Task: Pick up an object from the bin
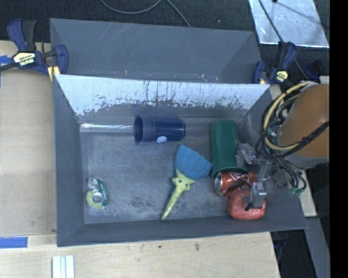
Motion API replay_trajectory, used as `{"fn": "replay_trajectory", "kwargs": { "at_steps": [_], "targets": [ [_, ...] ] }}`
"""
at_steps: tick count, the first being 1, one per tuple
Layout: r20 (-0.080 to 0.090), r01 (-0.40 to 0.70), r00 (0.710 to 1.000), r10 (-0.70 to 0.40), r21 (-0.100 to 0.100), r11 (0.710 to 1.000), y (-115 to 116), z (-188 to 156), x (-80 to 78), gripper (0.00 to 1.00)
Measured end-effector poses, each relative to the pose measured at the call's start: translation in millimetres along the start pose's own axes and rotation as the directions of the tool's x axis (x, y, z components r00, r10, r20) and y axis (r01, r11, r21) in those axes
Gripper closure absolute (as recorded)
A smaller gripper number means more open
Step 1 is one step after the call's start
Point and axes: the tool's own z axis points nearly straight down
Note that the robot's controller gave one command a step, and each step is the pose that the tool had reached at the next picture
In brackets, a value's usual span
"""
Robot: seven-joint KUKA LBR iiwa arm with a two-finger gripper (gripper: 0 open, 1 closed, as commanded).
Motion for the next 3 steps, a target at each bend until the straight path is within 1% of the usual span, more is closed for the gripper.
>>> {"fn": "replay_trajectory", "kwargs": {
  "at_steps": [1,2,3],
  "targets": [
    [0.006,0.004,1.0,-0.004,0.002,1.0,0.3,-4.0,-1.4,1.0],
    [0.005,0.005,1.0,-0.005,0.001,1.0,0.6,-3.6,-1.3,0.0],
    [0.005,0.005,1.0,-0.005,0.001,1.0,0.6,-3.5,-1.2,0.0]
  ]
}}
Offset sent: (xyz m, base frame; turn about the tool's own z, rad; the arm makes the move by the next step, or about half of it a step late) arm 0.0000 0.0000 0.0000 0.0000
